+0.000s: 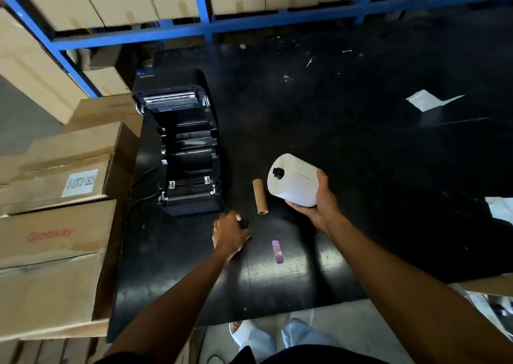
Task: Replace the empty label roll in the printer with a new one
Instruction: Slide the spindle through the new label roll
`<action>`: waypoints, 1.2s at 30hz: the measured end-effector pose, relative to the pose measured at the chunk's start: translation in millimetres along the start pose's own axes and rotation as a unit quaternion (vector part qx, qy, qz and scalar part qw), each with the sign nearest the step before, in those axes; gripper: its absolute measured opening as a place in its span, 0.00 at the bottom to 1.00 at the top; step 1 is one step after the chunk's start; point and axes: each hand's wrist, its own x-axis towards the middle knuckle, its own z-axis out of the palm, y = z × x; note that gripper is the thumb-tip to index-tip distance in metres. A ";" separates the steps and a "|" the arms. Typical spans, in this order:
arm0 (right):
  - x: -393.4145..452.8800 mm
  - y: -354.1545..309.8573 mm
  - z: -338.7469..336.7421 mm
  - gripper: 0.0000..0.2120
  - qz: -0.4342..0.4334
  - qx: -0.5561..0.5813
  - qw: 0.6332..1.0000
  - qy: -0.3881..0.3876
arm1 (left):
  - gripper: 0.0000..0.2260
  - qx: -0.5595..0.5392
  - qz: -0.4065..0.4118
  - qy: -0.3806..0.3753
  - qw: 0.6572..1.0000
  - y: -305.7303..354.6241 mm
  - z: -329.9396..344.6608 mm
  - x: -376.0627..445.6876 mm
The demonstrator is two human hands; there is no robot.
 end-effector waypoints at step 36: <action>-15.3 -40.1 91.5 0.33 -0.079 -0.004 0.997 0.004 | 0.10 -0.404 0.120 0.125 0.898 121.9 -118.3 43.4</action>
